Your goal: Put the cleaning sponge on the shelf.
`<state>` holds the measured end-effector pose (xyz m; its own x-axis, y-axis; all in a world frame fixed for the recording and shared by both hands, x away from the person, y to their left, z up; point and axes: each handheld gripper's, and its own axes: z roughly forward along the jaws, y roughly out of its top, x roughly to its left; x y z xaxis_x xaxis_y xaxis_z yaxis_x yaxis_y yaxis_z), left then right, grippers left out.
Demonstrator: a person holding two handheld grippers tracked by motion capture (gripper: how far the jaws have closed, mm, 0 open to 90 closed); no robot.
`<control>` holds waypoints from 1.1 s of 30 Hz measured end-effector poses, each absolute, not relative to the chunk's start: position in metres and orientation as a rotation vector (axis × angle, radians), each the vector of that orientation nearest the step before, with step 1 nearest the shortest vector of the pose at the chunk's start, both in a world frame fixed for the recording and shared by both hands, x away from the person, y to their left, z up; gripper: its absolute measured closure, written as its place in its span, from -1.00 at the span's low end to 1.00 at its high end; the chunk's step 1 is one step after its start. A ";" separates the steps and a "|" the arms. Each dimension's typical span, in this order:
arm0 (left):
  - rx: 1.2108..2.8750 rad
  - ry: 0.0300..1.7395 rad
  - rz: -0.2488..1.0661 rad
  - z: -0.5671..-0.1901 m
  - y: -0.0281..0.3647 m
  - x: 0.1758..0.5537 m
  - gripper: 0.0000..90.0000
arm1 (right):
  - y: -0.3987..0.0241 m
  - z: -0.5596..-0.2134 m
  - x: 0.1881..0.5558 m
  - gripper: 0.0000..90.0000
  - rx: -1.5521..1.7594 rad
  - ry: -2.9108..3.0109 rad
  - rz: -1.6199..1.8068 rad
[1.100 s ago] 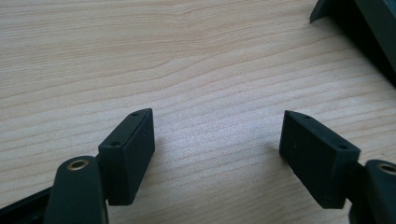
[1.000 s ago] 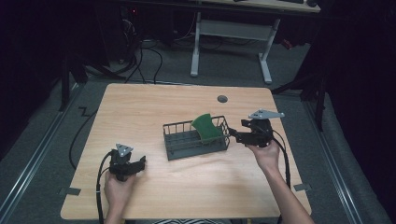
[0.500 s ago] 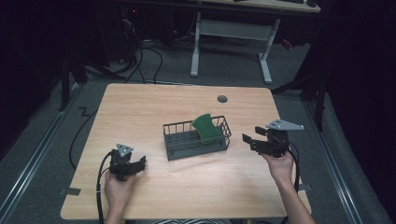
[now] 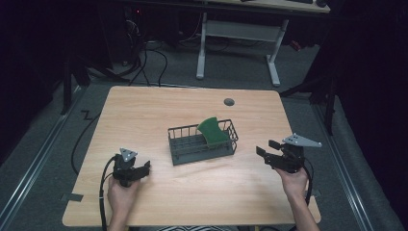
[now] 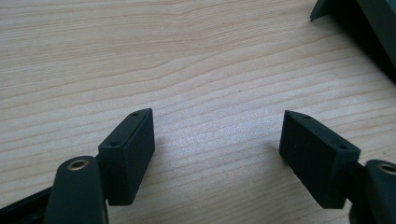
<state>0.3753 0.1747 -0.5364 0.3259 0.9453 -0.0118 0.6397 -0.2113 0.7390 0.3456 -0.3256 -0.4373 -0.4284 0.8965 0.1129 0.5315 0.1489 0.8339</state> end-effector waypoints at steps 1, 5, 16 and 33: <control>1.943 1.393 0.601 -0.536 0.175 0.375 -0.40 | -0.326 -0.440 0.345 -0.20 1.362 2.023 1.192; 1.943 1.392 0.601 -0.536 0.175 0.375 -0.40 | -0.330 -0.450 0.341 -0.21 1.377 2.019 1.218; 1.943 1.392 0.601 -0.536 0.175 0.375 -0.40 | -0.332 -0.474 0.337 -0.20 1.412 2.028 1.188; 1.942 1.391 0.599 -0.536 0.175 0.375 -0.39 | -0.328 -0.510 0.339 -0.19 1.471 2.035 1.110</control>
<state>0.3752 0.1748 -0.5364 0.3275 0.9447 -0.0137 0.6393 -0.2110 0.7394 0.3395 -0.3282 -0.5102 -0.3708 0.9195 0.1303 0.6074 0.1340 0.7830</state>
